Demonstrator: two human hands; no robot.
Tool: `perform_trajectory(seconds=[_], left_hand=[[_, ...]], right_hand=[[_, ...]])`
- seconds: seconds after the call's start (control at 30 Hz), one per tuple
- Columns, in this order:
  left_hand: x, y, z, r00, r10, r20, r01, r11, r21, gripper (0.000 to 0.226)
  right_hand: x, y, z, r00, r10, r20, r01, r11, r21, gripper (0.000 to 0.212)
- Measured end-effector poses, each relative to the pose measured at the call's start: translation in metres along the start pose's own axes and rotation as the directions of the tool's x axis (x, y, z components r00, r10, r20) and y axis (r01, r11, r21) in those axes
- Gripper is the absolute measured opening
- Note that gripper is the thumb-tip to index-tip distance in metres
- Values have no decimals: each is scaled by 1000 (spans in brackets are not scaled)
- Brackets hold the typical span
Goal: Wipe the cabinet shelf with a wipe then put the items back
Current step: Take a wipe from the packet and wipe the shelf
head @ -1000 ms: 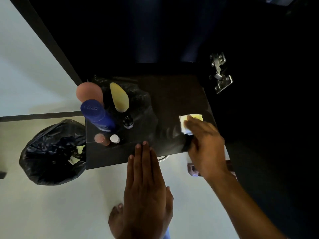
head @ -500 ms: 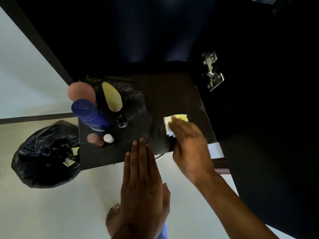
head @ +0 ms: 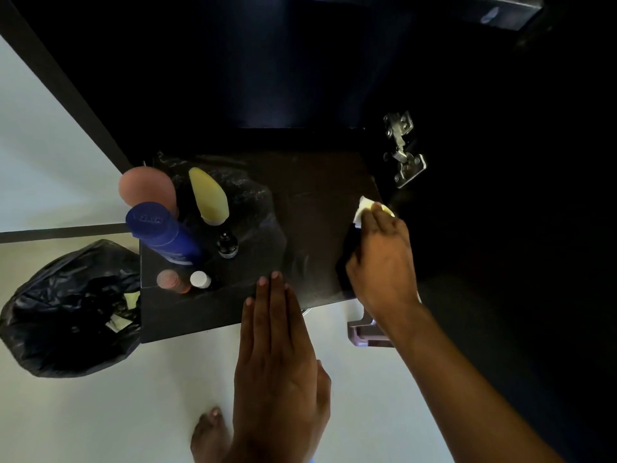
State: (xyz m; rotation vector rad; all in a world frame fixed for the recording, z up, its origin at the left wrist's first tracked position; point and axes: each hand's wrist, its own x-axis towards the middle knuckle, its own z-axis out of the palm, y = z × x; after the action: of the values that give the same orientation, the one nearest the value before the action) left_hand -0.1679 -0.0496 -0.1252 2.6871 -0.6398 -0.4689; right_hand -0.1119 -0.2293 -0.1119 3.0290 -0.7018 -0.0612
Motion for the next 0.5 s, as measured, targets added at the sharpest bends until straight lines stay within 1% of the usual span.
perform_trajectory(seconds=[0.1,0.23,0.33,0.43,0.5], left_hand=[[3,3,-4,1000,15,-6,-15,1000,2,113],[9,7,-10,1000,29,-3,-29,1000,10,109],[14,9,-13,999,39,-20,-39,999,23,106],[17,9,-13,998,42,-44,-42,999,7,101],[18,8,-13,998,37,-47,-37,999,5,102]], right_hand=[[34,-8,4,998,-54,17,55,996,-68,61],[71,-18,-4,996,-78,33,81,993,-80,53],[93,-24,-7,999,-35,4,35,999,-33,50],[101,-23,-7,1000,25,3,-25,996,84,40],[87,-19,-8,1000,-23,9,22,997,80,43]])
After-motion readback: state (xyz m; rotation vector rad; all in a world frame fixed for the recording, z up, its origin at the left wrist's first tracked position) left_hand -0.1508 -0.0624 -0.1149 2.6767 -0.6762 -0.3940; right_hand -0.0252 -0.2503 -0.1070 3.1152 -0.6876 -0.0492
